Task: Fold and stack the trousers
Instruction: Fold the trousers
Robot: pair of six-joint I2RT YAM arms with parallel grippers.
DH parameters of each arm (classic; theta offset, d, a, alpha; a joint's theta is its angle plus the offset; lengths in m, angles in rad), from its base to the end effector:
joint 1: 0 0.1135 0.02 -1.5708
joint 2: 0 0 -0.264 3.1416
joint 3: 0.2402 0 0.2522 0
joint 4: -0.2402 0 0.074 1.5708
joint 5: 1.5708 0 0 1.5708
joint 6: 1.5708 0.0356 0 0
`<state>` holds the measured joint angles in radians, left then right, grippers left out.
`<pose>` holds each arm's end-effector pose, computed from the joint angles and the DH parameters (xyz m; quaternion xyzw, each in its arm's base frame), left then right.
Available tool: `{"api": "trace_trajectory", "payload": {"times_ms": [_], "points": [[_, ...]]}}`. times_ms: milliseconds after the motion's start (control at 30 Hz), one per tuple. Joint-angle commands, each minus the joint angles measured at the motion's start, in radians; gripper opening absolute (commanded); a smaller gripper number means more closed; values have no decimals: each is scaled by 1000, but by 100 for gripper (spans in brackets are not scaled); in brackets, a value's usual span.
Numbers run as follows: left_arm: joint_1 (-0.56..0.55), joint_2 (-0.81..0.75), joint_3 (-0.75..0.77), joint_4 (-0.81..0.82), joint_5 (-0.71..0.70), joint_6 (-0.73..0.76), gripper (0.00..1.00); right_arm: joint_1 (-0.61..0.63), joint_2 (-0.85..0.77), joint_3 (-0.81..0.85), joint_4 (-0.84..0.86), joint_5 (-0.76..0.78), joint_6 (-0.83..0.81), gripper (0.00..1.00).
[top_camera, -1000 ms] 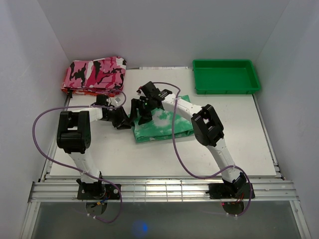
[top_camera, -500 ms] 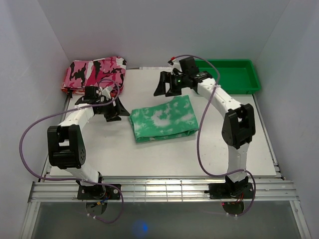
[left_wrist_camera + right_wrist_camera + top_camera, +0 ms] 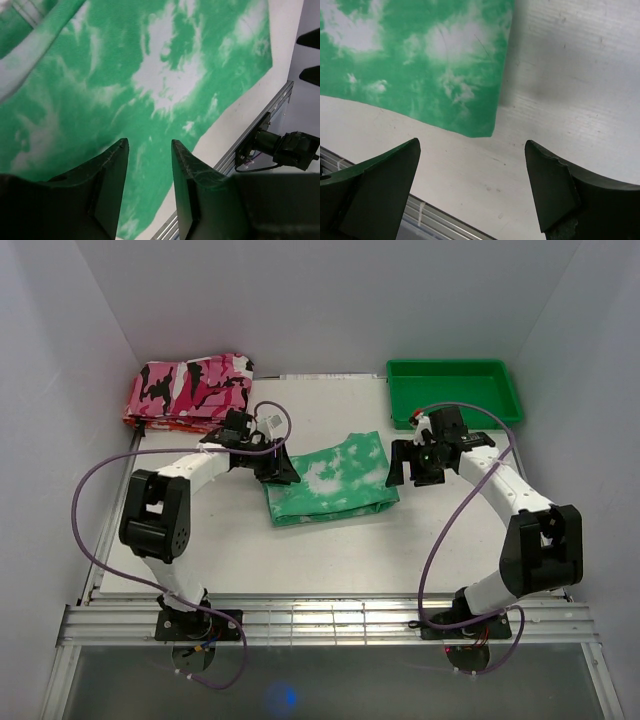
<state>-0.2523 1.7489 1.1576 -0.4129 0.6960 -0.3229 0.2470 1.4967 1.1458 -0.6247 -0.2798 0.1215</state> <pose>0.3409 -0.1115 0.2011 0.0634 0.9054 -0.3885 0.1591 0.2999 0.0858 0.2593 -0.1002 0.9423 0.1843 0.2610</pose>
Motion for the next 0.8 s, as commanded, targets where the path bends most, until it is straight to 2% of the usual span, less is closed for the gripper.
{"api": "trace_trajectory", "payload": {"times_ms": [0, 167, 333, 467, 600, 700, 767], "points": [[-1, 81, 33, 31, -6, -79, 49, -21, -4, -50, 31, -33, 53, 90], [54, 182, -13, 72, 26, -195, 36, -31, 65, -107, 146, -145, 116, 90], [102, 172, -61, 117, -9, -226, 31, -29, 215, -66, 259, -203, 141, 94], [159, 164, -94, 149, -6, -284, 31, -17, 386, 87, 353, -197, 156, 96], [177, 153, -98, 166, 28, -303, 31, -15, 534, 347, 393, -211, 161, 99], [177, 164, -98, 169, 48, -321, 30, -18, 580, 449, 392, -220, 181, 97], [179, 173, -95, 172, 56, -326, 28, -25, 559, 462, 390, -232, 196, 93]]}}
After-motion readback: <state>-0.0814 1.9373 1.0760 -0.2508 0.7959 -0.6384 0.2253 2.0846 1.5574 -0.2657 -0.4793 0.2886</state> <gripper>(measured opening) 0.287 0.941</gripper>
